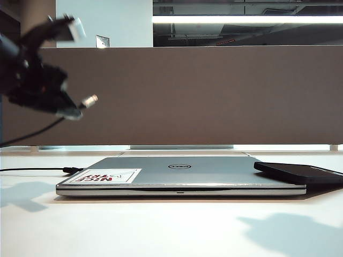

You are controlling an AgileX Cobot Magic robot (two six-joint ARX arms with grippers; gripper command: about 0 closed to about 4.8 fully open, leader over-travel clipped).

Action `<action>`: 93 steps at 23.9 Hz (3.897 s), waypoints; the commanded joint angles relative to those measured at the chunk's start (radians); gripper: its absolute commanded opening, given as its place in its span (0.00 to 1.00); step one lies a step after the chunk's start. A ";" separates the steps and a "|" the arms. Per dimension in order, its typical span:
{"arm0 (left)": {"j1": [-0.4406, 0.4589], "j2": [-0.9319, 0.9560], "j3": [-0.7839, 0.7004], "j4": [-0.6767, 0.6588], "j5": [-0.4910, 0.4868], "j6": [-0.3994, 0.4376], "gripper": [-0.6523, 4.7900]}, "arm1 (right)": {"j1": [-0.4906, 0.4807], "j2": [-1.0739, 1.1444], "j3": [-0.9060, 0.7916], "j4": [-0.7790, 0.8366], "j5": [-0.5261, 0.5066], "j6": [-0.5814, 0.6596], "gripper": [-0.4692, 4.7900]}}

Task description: Pick up the charging cable and the phone, plug the charging cable into the charging port on the phone, and finally place them back on the table.

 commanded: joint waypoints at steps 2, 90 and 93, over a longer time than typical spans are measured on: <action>-0.043 -0.074 0.006 0.003 0.002 -0.217 0.11 | -0.051 -0.003 0.009 0.015 0.015 0.121 0.08; -0.293 0.075 0.004 -0.017 0.002 -0.335 0.11 | -0.988 0.882 -0.299 0.791 -0.867 0.772 0.77; -0.293 0.075 0.004 -0.017 0.002 -0.335 0.11 | -0.988 0.920 -0.299 0.822 -0.872 0.772 0.77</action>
